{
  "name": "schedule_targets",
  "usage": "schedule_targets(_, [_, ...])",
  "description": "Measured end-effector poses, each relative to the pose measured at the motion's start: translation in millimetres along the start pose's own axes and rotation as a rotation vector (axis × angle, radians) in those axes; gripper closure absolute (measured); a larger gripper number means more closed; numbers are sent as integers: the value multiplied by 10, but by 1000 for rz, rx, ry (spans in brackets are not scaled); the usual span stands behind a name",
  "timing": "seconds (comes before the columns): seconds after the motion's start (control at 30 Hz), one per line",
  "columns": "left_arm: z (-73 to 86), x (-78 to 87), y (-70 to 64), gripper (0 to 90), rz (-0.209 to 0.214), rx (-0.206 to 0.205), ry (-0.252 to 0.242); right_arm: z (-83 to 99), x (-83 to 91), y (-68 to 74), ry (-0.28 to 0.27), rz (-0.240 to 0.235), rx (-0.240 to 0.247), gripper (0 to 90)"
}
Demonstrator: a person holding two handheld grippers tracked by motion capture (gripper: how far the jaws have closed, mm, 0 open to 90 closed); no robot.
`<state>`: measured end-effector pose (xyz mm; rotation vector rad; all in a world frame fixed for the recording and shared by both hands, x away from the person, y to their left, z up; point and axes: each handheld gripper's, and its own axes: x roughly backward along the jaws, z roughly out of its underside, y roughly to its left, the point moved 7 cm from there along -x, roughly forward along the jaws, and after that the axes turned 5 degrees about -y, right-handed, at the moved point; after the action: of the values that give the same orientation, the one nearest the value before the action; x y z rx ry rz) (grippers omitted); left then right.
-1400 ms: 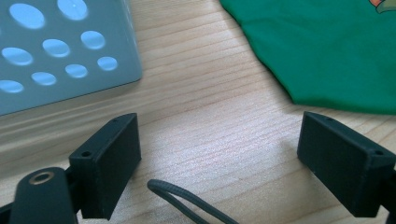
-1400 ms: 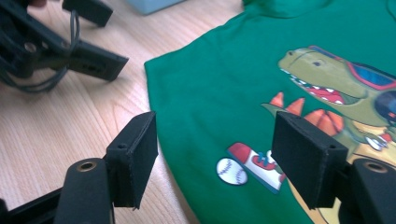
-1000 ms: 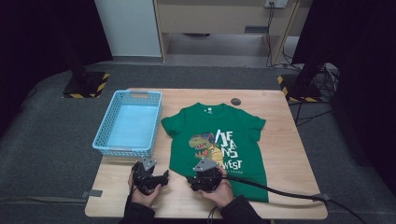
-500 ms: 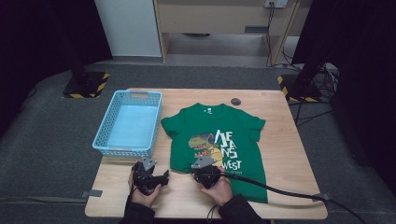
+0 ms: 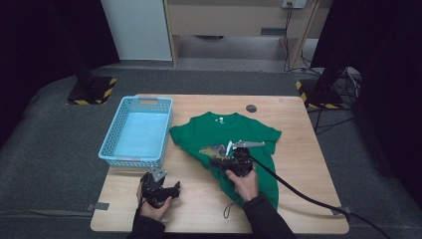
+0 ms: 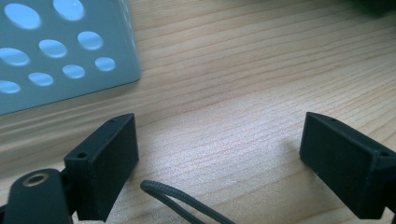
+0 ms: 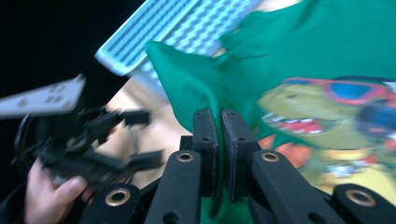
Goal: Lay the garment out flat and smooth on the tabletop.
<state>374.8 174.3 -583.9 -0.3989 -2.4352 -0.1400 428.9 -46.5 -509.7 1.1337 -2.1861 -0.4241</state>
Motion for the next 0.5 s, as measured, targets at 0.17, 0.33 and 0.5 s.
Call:
schedule_targets(0.17, [-1, -1, -1, 105, 0, 0, 0, -16, 14, -407, -7, 125, -36, 819])
schedule_targets(0.33, [-2, -3, -3, 104, 0, 0, 0, 63, -2, -753, 22, 318, 48, 695])
schedule_targets(0.5, [-3, -4, -4, 105, 0, -1, 0, 152, -17, -957, 53, 451, 127, 603])
